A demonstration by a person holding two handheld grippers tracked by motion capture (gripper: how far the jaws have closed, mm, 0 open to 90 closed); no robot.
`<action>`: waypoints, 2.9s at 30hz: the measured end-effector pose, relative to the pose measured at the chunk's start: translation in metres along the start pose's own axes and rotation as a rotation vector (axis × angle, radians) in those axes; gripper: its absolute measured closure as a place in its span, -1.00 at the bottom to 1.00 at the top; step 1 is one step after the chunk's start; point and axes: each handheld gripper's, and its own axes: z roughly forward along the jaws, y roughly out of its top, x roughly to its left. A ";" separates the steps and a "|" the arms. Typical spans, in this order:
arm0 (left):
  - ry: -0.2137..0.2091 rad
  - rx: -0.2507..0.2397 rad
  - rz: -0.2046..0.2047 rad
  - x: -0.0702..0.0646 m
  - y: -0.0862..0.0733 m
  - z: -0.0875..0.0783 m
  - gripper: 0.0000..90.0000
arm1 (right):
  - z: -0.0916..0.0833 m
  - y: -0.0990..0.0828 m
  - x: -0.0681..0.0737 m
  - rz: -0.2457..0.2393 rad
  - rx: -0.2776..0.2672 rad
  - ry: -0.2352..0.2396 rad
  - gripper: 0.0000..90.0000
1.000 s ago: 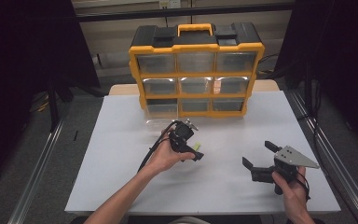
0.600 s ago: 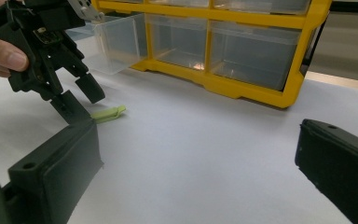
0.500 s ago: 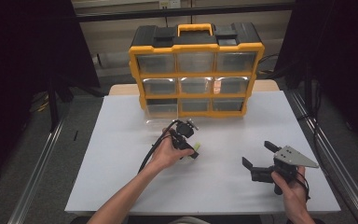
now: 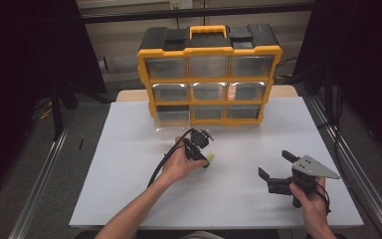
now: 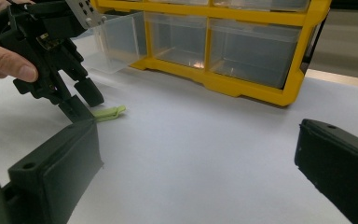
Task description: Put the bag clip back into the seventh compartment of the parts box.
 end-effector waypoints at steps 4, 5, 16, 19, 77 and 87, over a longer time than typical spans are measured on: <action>-0.004 -0.005 -0.003 0.000 0.000 0.000 0.13 | 0.001 0.000 0.000 -0.004 -0.001 -0.003 -1.00; 0.001 -0.013 -0.018 0.000 -0.001 0.000 0.16 | 0.001 0.000 0.000 -0.003 0.000 -0.003 -1.00; -0.035 -0.017 0.016 -0.005 -0.002 -0.001 0.74 | 0.001 0.000 0.000 -0.005 0.003 -0.006 -1.00; -0.053 -0.011 0.041 -0.001 -0.002 -0.002 0.74 | 0.001 0.000 0.000 -0.006 0.002 -0.005 -1.00; -0.132 -0.533 0.075 -0.002 -0.051 -0.074 0.75 | -0.002 -0.001 -0.002 0.005 -0.012 -0.016 -1.00; -0.120 -0.581 0.044 0.007 -0.060 -0.093 0.75 | -0.004 -0.001 -0.001 0.006 -0.019 -0.007 -1.00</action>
